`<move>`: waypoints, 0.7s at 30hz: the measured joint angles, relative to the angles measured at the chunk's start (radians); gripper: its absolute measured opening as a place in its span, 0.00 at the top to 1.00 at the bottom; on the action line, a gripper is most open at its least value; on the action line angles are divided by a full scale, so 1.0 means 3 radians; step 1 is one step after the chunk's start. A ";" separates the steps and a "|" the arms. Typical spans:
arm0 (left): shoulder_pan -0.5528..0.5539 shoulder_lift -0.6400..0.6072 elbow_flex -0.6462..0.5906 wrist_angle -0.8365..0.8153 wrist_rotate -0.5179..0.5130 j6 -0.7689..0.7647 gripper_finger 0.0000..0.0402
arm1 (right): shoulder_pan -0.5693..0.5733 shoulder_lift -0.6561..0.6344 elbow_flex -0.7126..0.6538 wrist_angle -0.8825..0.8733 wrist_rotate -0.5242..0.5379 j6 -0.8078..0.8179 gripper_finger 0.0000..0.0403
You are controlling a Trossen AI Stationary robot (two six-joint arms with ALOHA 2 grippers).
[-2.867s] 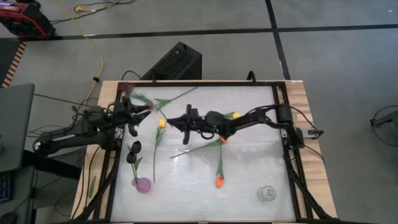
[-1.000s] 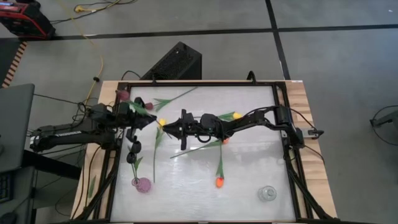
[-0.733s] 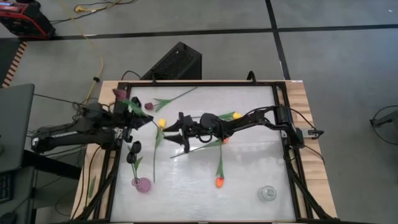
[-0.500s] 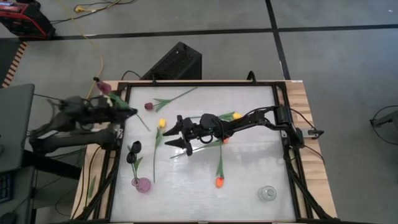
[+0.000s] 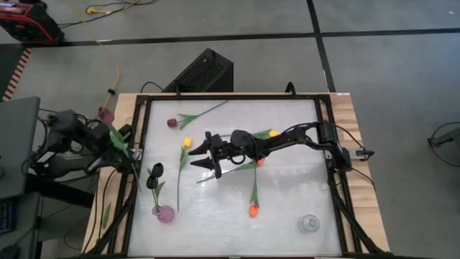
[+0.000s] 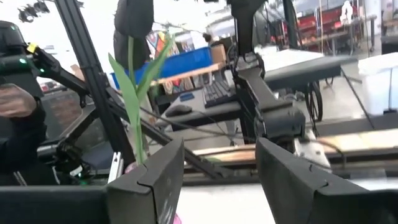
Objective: Sort flowers into vase by color
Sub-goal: Put the bottom red flower into the pink flower vase
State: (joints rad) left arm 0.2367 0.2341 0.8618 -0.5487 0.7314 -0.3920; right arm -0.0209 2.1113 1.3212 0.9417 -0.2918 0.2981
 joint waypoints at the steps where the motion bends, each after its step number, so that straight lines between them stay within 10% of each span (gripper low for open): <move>1: 0.0000 -0.0020 -0.0054 0.0156 0.0116 -0.0035 1.00 | 0.0000 0.0000 0.0000 -0.0037 0.0002 0.0000 0.45; 14: -0.0232 -0.0126 -0.1072 0.2547 0.0675 -0.1156 1.00 | -0.0005 0.0000 0.0000 -0.0227 0.0023 0.0001 0.45; 21: -0.0658 -0.0095 -0.1097 0.2501 0.0380 -0.0871 1.00 | -0.0040 0.0000 0.0000 -0.0322 0.0032 0.0046 0.45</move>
State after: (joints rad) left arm 0.0392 0.2056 0.5327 0.2015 0.8452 -0.6533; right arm -0.0328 2.1113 1.3212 0.8452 -0.2823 0.3118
